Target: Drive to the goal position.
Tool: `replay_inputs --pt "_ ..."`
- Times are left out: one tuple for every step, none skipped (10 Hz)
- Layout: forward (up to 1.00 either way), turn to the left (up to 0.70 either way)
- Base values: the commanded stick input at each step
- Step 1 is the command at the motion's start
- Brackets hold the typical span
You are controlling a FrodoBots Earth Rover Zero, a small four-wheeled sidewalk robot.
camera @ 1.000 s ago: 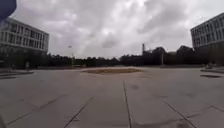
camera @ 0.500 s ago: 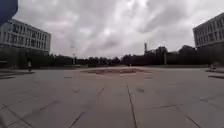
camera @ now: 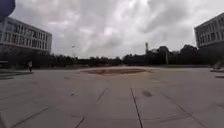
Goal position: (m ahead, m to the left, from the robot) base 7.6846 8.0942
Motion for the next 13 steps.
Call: replay_inputs --pt "0.70 0.00" --pt "0.70 0.00" --pt "0.70 0.00" --pt "0.70 0.01" --pt "0.70 0.02" --pt "0.70 0.07" --pt "0.70 0.16" --pt "0.70 0.28" --pt "0.70 0.35" --pt "0.70 0.14" --pt "0.70 0.06" --pt "0.70 0.02" --pt "0.70 0.02"
